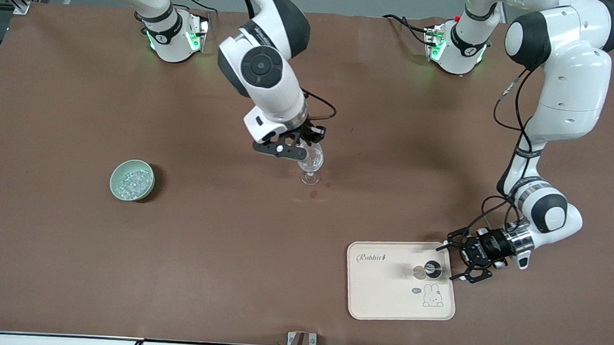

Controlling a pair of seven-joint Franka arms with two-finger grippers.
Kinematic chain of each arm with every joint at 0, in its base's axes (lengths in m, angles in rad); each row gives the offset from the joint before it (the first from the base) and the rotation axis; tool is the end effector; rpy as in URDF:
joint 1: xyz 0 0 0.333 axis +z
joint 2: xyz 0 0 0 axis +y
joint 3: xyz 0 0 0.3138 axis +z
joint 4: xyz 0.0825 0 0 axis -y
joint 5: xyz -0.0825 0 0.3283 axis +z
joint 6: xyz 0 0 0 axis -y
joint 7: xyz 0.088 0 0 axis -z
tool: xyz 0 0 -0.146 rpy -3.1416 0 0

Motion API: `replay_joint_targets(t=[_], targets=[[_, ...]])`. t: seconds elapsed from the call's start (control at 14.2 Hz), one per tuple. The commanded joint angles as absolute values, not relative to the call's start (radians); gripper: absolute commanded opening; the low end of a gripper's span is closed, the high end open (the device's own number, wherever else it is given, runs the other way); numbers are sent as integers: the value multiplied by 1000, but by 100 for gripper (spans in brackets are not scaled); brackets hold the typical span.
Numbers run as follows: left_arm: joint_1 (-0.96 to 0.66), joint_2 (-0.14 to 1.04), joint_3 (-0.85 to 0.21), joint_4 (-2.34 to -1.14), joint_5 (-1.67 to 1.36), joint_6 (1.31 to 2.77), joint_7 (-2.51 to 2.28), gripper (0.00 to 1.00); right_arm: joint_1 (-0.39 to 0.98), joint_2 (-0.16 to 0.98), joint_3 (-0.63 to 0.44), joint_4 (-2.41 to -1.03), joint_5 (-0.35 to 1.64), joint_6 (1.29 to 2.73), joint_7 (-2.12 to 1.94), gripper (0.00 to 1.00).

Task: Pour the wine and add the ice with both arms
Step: 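Set the jigger on the tray with the left gripper while the right gripper nears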

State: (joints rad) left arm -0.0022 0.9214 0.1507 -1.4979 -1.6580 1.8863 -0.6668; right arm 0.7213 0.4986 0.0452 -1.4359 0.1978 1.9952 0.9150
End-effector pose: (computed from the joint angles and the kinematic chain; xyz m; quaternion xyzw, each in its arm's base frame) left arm 0.6777 -0.0315 0.1665 0.4868 0.6382 -0.3096 0.5098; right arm 0.4628 0.4653 0.3915 -0.9877 0.1145 0.0557 0.0905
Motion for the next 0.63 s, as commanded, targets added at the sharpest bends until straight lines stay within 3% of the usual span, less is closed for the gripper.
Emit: replay_joint_targets(t=[0.0, 0.28, 0.56], targets=[[-15, 868, 224, -1533, -1556, 1800, -660, 100, 729, 555, 49, -1361, 218, 1994, 959, 1], [-17, 799, 275, -1413, -1116, 1724, -666, 100, 724, 557, 46, -1361, 206, 1988, 951, 1], [-15, 683, 302, -1292, -901, 1726, -655, 100, 712, 557, 46, -1361, 138, 1974, 945, 1]])
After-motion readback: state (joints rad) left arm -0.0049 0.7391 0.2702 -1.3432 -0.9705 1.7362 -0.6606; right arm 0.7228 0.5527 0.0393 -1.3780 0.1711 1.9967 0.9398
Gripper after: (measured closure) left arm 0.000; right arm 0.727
